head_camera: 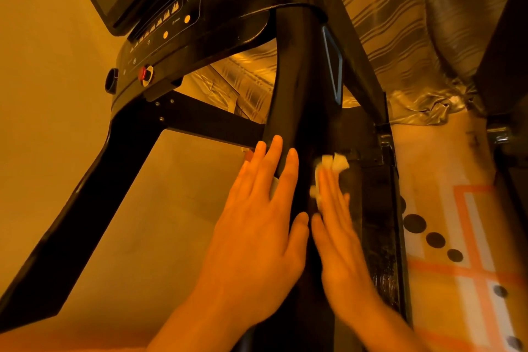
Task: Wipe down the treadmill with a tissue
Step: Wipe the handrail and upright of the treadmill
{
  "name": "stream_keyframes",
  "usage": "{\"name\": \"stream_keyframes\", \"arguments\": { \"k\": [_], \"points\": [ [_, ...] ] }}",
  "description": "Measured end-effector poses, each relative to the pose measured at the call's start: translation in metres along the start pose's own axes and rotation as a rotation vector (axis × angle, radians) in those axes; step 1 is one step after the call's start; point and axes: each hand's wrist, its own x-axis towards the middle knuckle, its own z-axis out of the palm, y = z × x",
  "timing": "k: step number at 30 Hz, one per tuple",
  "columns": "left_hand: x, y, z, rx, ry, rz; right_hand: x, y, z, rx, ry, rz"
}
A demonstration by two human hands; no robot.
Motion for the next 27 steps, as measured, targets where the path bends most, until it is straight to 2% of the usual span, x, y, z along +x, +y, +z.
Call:
{"name": "stream_keyframes", "arguments": {
  "k": [3, 9, 11, 16, 18, 23, 25, 27],
  "points": [
    [0.0, -0.001, 0.001, -0.01, 0.006, 0.005, 0.007, -0.002, -0.004, -0.003, -0.006, -0.009],
    [0.001, -0.001, 0.001, 0.005, 0.018, 0.009, 0.149, -0.001, -0.032, -0.112, 0.062, 0.051],
    [0.001, -0.001, 0.001, -0.011, 0.019, 0.008, 0.133, -0.001, -0.028, -0.086, 0.067, 0.038],
    [0.002, -0.002, 0.002, -0.027, 0.01, -0.002, 0.0, -0.001, 0.004, 0.016, 0.033, -0.015],
    [0.003, -0.002, 0.002, -0.019, 0.015, 0.0, 0.023, 0.002, -0.005, 0.004, 0.037, -0.006],
    [0.003, 0.0, 0.0, -0.039, 0.0, -0.019, 0.149, 0.007, -0.033, -0.086, 0.072, 0.1],
    [0.003, 0.001, -0.001, -0.04, -0.003, -0.023, 0.139, 0.008, -0.029, -0.077, 0.09, 0.085],
    [0.004, 0.0, 0.0, -0.048, -0.004, -0.027, 0.087, 0.007, -0.018, -0.025, 0.091, 0.047]
  ]
}}
